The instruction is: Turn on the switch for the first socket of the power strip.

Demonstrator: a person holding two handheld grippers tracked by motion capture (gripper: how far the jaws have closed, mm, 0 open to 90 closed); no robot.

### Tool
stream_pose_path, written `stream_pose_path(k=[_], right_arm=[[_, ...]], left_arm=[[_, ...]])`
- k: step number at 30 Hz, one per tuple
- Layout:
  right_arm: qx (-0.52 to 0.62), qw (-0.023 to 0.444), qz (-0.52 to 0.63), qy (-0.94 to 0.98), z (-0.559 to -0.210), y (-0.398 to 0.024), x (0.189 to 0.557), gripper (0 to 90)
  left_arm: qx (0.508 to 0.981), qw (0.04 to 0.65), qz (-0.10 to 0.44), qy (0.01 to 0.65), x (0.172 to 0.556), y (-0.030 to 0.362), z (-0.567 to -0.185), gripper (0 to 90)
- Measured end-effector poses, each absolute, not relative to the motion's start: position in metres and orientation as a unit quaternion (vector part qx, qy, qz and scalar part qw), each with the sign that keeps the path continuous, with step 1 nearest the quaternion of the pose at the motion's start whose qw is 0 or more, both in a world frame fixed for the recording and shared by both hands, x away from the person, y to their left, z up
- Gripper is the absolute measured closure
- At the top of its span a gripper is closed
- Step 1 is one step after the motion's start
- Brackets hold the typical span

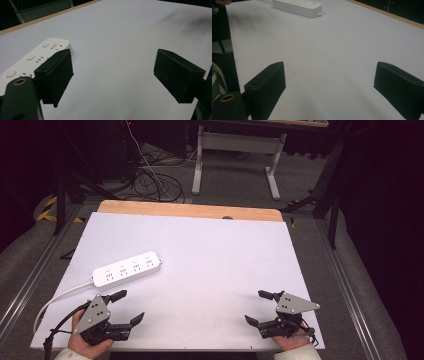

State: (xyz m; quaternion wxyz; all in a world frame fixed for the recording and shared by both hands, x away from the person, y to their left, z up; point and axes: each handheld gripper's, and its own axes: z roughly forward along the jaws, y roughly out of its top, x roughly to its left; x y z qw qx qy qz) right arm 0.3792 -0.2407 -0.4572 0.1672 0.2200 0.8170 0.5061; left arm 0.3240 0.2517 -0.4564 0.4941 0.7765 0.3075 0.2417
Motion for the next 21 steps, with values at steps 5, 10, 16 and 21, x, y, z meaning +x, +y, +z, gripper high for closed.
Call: stream_pose_path(k=[5, 10, 16, 21], right_arm=[[0.221, 0.168, 0.506, 0.817, -0.458, -0.241, 0.379, 10.8], [0.222, 0.167, 0.506, 0.817, -0.459, -0.24, 0.38, 10.8], [0.224, 0.168, 0.505, 0.817, -0.459, -0.24, 0.38, 10.8], [0.224, 0.169, 0.504, 0.817, -0.459, -0.239, 0.38, 10.8]], left_arm=[[0.778, 0.488, 0.249, 0.306, 0.324, 0.252, -0.455, 16.1], [0.781, 0.484, 0.252, 0.304, 0.323, 0.252, -0.452, 16.9], [0.779, 0.482, 0.258, 0.306, 0.322, 0.253, -0.45, 17.6], [0.781, 0.478, 0.261, 0.307, 0.321, 0.252, -0.446, 19.6]])
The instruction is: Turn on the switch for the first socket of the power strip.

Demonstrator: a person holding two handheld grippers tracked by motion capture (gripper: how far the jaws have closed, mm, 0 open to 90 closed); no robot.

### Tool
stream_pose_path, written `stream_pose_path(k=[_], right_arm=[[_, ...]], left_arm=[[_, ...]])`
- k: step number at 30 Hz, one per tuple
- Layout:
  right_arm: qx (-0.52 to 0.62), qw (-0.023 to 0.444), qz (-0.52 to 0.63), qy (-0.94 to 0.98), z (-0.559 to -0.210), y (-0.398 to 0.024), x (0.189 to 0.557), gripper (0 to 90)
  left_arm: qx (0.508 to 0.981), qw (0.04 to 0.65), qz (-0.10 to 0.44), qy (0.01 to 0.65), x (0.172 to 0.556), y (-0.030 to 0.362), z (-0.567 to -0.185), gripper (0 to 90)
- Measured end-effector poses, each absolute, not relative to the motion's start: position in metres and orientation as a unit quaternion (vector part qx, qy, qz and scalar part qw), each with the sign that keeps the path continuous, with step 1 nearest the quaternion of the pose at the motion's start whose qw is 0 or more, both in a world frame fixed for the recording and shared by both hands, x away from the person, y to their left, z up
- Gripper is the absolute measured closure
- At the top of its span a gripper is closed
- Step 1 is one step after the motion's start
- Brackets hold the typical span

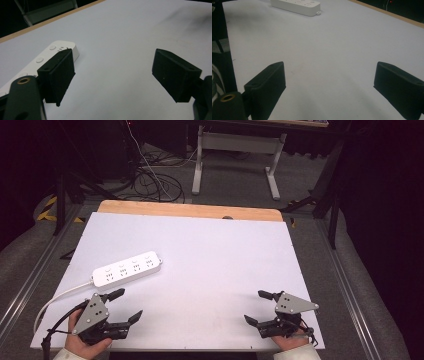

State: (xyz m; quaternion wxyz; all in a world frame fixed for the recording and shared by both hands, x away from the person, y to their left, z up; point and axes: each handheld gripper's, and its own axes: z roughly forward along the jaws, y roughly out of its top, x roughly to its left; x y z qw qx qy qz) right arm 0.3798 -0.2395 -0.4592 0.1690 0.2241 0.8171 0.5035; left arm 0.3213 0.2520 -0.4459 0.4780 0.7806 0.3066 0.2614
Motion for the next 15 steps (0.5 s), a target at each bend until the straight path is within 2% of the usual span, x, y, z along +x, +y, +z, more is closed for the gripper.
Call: stream_pose_path(k=[7, 9, 15], right_arm=[[0.223, 0.17, 0.503, 0.818, -0.459, -0.239, 0.38, 10.8], [0.223, 0.17, 0.503, 0.818, -0.459, -0.239, 0.38, 10.8], [0.223, 0.168, 0.5, 0.82, -0.46, -0.239, 0.38, 10.8]], left_arm=[[0.782, 0.475, 0.25, 0.316, 0.324, 0.253, -0.436, 31.9], [0.787, 0.457, 0.262, 0.32, 0.325, 0.252, -0.433, 34.1], [0.789, 0.45, 0.265, 0.323, 0.328, 0.252, -0.429, 34.4]])
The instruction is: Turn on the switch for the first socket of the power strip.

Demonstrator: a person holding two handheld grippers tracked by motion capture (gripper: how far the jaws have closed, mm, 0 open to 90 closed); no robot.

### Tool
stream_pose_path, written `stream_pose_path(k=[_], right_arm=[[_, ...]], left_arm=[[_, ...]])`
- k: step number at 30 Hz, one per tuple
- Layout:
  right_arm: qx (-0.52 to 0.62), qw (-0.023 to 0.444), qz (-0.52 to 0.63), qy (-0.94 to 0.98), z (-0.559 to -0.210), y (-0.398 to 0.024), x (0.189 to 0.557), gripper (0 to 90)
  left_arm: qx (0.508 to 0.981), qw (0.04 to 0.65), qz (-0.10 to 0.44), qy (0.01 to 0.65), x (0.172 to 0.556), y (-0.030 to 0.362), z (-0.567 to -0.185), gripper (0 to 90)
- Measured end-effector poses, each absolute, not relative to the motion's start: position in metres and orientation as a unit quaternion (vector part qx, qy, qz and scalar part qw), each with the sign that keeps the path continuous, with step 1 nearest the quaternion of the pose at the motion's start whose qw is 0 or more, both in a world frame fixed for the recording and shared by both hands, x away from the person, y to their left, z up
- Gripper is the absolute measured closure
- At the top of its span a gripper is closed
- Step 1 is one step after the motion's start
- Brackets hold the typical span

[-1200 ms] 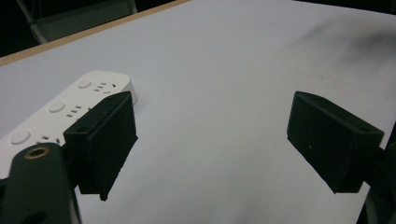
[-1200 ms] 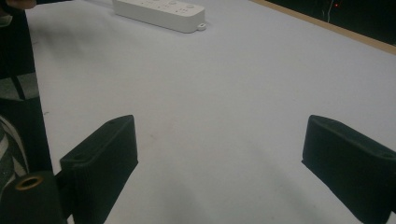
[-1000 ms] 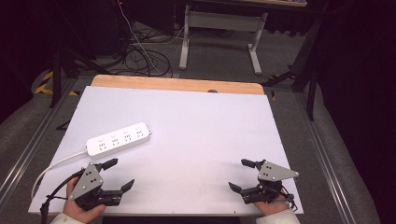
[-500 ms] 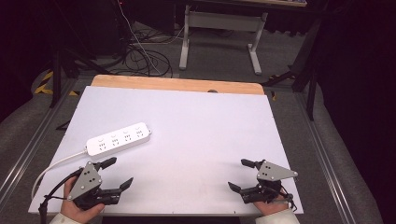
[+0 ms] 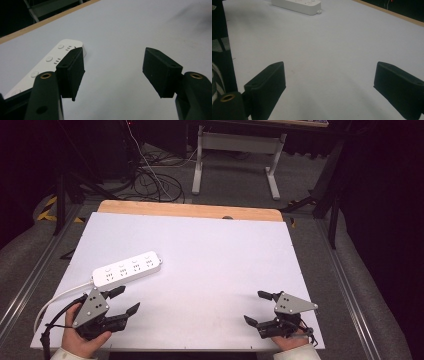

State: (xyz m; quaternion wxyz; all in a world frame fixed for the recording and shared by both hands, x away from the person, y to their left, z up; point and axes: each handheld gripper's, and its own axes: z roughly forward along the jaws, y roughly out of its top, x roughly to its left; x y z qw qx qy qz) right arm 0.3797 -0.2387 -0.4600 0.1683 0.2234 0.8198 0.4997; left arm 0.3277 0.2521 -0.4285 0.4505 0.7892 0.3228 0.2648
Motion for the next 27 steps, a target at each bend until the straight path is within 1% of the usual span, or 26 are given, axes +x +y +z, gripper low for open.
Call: stream_pose_path(k=[8, 22, 27], right_arm=[[0.222, 0.167, 0.5, 0.82, -0.46, -0.238, 0.38, 10.8], [0.222, 0.166, 0.498, 0.822, -0.461, -0.238, 0.38, 10.7], [0.222, 0.165, 0.497, 0.822, -0.461, -0.238, 0.381, 10.7]], left_arm=[[0.794, 0.452, 0.252, 0.32, 0.334, 0.252, -0.42, 34.6], [0.794, 0.455, 0.254, 0.312, 0.346, 0.257, -0.403, 34.7], [0.797, 0.455, 0.247, 0.312, 0.351, 0.258, -0.4, 34.7]])
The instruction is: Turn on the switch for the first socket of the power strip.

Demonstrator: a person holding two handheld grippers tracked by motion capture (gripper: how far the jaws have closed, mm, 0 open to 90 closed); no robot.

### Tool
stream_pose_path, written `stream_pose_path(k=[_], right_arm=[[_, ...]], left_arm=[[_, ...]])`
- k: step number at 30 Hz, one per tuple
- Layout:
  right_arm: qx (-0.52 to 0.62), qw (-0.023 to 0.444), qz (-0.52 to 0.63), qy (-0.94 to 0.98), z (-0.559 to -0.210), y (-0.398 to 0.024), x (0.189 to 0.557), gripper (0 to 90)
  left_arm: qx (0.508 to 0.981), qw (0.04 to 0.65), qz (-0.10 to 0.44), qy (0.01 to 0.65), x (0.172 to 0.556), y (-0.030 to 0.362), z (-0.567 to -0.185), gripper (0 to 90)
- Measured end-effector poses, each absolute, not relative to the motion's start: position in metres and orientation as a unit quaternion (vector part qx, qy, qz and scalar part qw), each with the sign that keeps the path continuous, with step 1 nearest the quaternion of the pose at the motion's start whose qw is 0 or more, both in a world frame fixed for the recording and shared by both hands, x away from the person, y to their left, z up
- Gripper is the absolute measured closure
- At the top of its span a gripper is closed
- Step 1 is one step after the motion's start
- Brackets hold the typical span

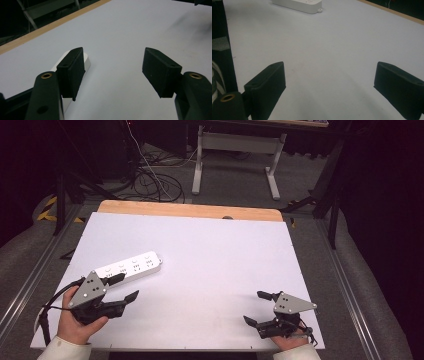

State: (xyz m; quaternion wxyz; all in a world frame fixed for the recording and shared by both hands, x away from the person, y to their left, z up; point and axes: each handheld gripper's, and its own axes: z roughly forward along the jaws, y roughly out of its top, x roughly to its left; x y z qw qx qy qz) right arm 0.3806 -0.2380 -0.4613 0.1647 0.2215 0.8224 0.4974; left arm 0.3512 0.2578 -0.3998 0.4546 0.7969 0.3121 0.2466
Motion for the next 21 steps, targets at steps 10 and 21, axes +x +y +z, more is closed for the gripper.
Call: stream_pose_path(k=[10, 21], right_arm=[[0.22, 0.163, 0.497, 0.823, -0.462, -0.238, 0.38, 10.7], [0.221, 0.162, 0.497, 0.823, -0.462, -0.237, 0.381, 10.6]], left_arm=[[0.801, 0.447, 0.247, 0.311, 0.356, 0.259, -0.395, 39.6], [0.809, 0.435, 0.208, 0.337, 0.371, 0.268, -0.393, 60.2]])
